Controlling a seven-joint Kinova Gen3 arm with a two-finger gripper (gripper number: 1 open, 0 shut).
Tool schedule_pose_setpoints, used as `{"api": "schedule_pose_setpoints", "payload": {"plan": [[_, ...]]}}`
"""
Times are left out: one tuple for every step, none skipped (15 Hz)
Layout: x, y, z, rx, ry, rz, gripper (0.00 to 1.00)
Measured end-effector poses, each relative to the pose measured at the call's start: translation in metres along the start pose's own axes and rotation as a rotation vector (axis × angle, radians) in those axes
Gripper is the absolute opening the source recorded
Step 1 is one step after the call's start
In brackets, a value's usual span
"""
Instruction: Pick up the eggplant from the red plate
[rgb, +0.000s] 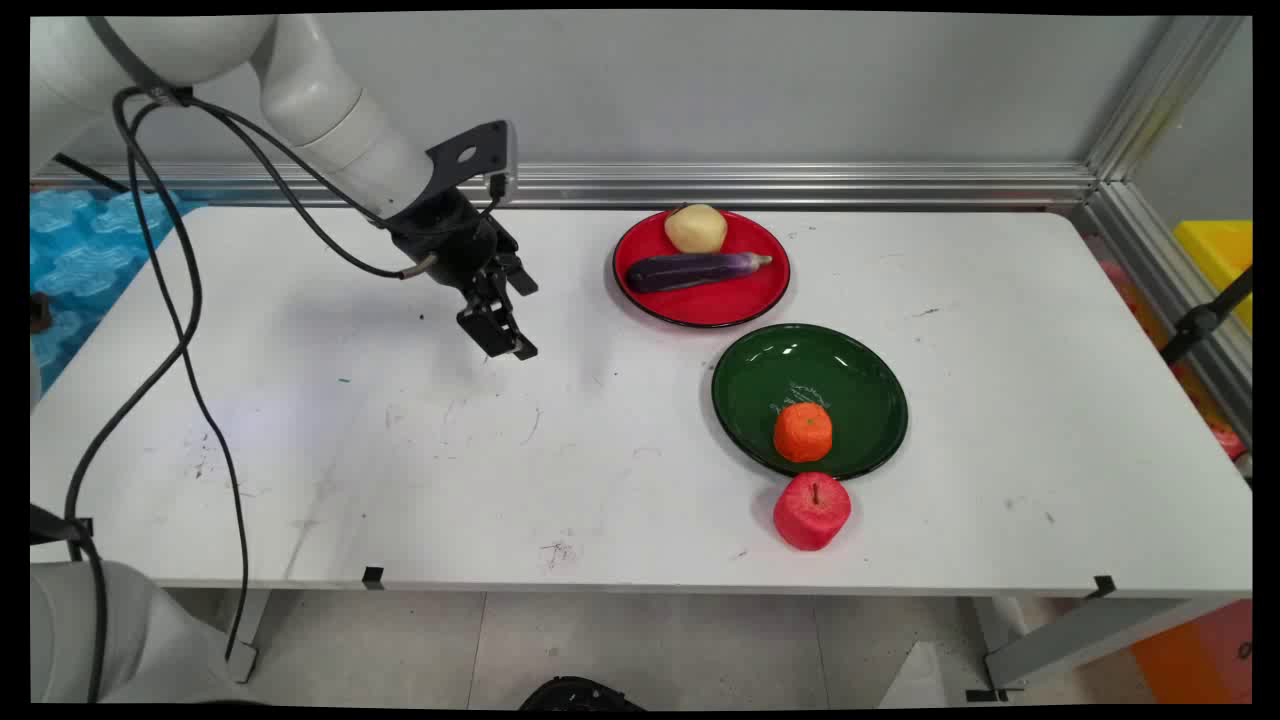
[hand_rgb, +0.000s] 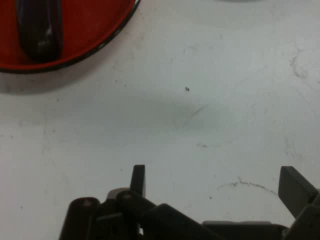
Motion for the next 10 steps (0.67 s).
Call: {"api": "schedule_pose_setpoints", "payload": {"plan": [[0.0014,-0.0003,-0.0001,0.003,0.003,0.002,1.00],[0.0024,-0.0005,-0.0002,0.005,0.005,0.004,1.00],[0.0030,-0.0006,-0.0003,0.006,0.006,0.005,1.00],[0.0039,-0.0007,-0.0005,0.008,0.008,0.006,1.00],[0.0048,-0.0006,-0.0007,0.009,0.010,0.008,1.00],[0.0058,-0.0004,-0.0008,0.009,0.012,0.010,1.00],[0.0067,-0.0001,-0.0008,0.010,0.014,0.011,1.00],[0.0077,0.0003,-0.0007,0.009,0.016,0.012,1.00],[0.0087,0.0007,-0.0004,0.009,0.018,0.014,1.00],[0.0096,0.0010,-0.0001,0.009,0.020,0.015,1.00]]}}
